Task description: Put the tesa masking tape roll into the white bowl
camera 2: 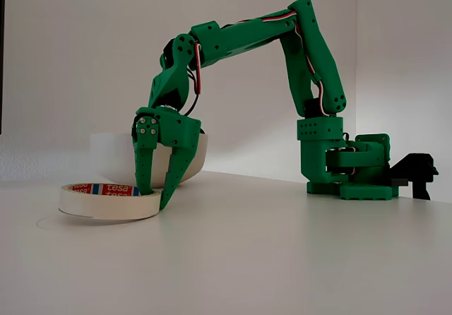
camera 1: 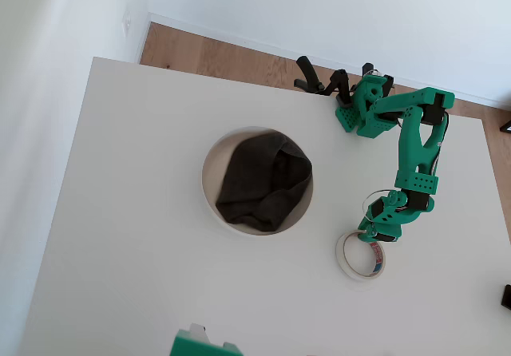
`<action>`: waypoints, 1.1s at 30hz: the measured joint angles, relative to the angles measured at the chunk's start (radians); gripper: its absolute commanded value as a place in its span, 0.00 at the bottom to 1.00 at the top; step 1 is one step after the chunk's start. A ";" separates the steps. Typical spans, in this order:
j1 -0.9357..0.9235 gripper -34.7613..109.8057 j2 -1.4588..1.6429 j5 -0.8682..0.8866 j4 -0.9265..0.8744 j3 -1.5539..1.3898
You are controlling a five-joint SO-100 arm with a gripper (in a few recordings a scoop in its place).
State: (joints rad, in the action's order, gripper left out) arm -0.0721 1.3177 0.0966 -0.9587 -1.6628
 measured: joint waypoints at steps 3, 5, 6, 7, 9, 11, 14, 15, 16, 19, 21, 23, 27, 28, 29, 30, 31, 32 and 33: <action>0.017 0.18 0.032 0.021 -0.032 -0.002; 0.034 0.18 0.087 0.035 -0.063 -0.002; 0.046 0.18 0.124 0.038 -0.078 -0.002; 0.058 0.18 0.169 0.038 -0.097 -0.002; 0.075 0.18 0.268 0.044 -0.130 -0.002; 0.086 0.18 0.383 0.052 -0.166 -0.002; 0.094 0.18 0.555 0.058 -0.201 -0.002; 0.092 0.18 0.609 0.057 -0.213 0.002; 0.087 0.18 0.657 0.057 -0.229 0.011; 0.028 0.18 0.753 0.046 -0.258 0.066; -0.044 0.18 0.798 0.031 -0.261 0.092; -0.127 0.18 0.825 0.012 -0.261 0.110; -0.302 0.18 0.854 -0.031 -0.232 0.114; -0.345 0.18 0.854 -0.035 -0.219 0.114; -0.391 0.18 0.854 -0.043 -0.206 0.114; -0.437 0.18 0.854 -0.054 -0.192 0.114; -0.485 0.18 0.854 -0.057 -0.176 0.114; -0.528 0.18 0.848 -0.061 -0.158 0.114; -0.569 0.18 0.839 -0.067 -0.141 0.115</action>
State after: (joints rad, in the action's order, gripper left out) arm -0.6412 2.1568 0.0291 -1.0999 -1.5478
